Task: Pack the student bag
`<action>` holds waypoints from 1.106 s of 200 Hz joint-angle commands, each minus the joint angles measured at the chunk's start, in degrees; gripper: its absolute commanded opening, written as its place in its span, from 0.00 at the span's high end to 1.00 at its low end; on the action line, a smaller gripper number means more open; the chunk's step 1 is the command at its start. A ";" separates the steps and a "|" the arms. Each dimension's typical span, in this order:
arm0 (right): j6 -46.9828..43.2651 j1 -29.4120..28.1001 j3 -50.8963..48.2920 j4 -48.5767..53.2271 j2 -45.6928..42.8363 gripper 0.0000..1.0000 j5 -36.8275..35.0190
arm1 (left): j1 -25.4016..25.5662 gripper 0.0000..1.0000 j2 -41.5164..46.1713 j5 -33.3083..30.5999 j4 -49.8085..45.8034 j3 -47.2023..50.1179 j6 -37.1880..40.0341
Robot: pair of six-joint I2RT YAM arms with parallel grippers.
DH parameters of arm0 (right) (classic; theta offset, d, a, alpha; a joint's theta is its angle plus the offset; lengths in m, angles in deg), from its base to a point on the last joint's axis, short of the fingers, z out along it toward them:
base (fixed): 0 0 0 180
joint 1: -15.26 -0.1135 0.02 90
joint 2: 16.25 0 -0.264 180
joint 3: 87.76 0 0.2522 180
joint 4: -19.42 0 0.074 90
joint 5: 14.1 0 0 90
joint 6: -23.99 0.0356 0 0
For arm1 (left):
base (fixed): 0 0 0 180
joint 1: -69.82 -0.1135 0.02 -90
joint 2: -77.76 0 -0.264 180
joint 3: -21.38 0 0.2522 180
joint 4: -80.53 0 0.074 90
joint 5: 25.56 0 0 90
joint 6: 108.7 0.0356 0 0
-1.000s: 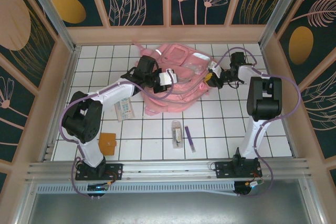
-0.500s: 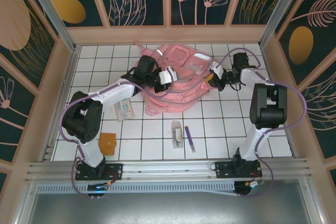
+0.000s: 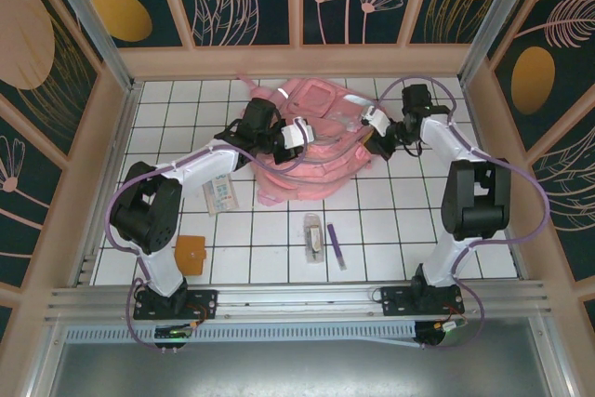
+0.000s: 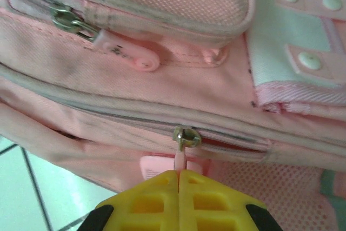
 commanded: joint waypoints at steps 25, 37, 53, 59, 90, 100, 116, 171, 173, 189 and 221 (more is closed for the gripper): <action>12.09 -4.15 -0.68 2.83 -0.52 1.00 7.23 | 0.14 1.00 -1.32 2.90 5.49 -1.55 -0.90; 16.68 -4.91 -2.15 -0.56 -0.90 1.00 9.17 | 0.11 1.00 -1.78 3.07 4.94 -2.28 -1.10; 22.06 -6.43 -4.40 -5.35 -1.24 1.00 11.09 | 0.09 1.00 -2.04 4.17 5.79 -2.47 -2.43; 23.69 -6.91 -5.30 -7.12 -1.33 1.00 11.83 | 0.11 1.00 -2.05 4.67 6.91 -2.05 -2.85; 27.56 -9.79 -8.35 -12.40 -2.07 1.00 18.07 | 0.21 1.00 -2.76 5.48 8.69 -2.16 -4.36; 26.01 -9.98 -8.75 -11.90 -3.04 1.00 19.19 | 0.26 1.00 -2.72 5.65 8.99 -2.02 -4.39; 25.78 -7.91 -11.65 -14.47 -6.37 1.00 16.30 | 0.17 1.00 -2.57 5.75 8.77 -2.01 -3.92; 28.50 4.07 -23.52 -30.98 -15.61 0.55 5.47 | 0.19 1.00 -2.28 7.11 6.95 -2.79 -3.33; 27.96 4.26 -23.13 -30.42 -15.14 0.55 5.28 | 0.17 1.00 -2.31 7.11 6.83 -2.88 -3.37; 22.26 4.09 -20.04 -24.25 -11.75 0.54 4.97 | 0.21 1.00 -2.08 7.24 7.20 -2.90 -4.48; 14.64 1.61 -18.57 -21.56 -8.35 0.53 6.81 | 0.21 1.00 -2.22 7.73 7.29 -3.04 -4.06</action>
